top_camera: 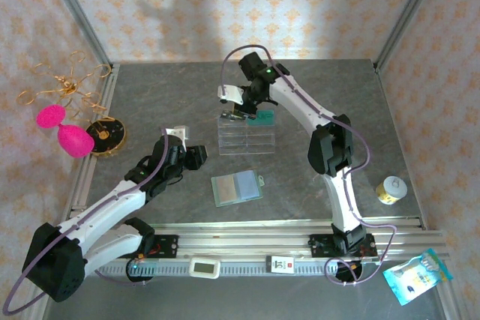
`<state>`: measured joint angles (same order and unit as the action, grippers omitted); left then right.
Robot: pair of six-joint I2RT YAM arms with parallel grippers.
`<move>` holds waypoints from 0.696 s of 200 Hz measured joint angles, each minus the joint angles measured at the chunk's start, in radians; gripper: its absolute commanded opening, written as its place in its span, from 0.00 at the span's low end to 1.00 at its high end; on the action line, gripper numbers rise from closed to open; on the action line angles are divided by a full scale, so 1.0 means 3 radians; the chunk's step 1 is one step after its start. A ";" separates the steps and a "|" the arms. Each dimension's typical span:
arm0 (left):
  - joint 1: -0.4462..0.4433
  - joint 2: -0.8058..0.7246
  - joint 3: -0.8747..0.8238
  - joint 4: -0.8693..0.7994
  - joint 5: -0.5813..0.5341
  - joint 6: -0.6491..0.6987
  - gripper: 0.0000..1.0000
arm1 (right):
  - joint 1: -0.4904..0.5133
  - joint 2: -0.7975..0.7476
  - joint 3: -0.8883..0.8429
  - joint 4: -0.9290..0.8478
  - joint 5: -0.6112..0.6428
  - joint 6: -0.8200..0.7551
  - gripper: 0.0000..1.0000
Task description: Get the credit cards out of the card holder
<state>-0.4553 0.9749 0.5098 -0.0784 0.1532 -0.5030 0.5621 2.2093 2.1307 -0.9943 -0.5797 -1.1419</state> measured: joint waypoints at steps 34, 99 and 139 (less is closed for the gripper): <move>0.0005 0.0000 0.0000 0.0001 0.0015 0.0000 0.45 | 0.0010 0.0017 -0.0038 0.0029 0.0017 0.0018 0.19; 0.0022 0.0000 -0.0019 0.0060 0.0083 -0.0009 0.44 | 0.0015 0.0019 -0.0041 0.0502 0.0050 0.0364 0.40; 0.0022 -0.0078 -0.0102 0.0150 0.0146 -0.0071 0.46 | 0.0019 0.0019 -0.0041 0.0885 -0.0094 0.0732 0.43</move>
<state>-0.4488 0.9516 0.4793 -0.0334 0.1970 -0.5243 0.5678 2.2150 2.1185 -0.7288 -0.6079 -0.9222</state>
